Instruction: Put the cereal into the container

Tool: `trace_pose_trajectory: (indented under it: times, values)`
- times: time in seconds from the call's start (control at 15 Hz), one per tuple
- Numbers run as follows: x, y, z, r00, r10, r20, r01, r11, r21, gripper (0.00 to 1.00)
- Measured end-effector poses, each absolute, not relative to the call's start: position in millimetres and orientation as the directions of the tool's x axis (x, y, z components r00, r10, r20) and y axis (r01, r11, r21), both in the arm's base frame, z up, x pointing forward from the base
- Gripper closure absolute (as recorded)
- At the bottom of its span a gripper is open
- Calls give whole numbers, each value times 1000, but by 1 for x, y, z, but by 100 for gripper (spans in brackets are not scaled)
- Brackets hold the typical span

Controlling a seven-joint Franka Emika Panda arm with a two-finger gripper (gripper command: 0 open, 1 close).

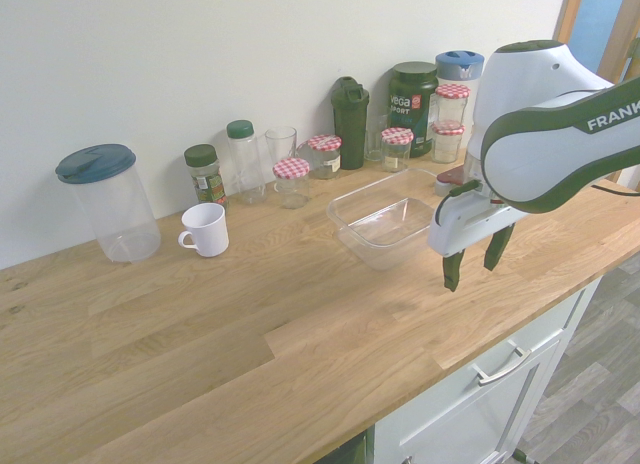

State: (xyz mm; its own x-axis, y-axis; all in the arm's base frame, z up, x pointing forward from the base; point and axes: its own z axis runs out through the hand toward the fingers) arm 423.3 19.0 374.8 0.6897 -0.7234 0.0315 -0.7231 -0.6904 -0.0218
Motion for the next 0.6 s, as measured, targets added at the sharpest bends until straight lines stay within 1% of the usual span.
trace_pose_trajectory:
  times: [0.33, 0.6]
  values:
    - [430, 11, 389, 640, -765, 70, -763, -644, -56, 0]
    - [442, -44, 431, 541, -830, 132, -825, -555, -105, 0]
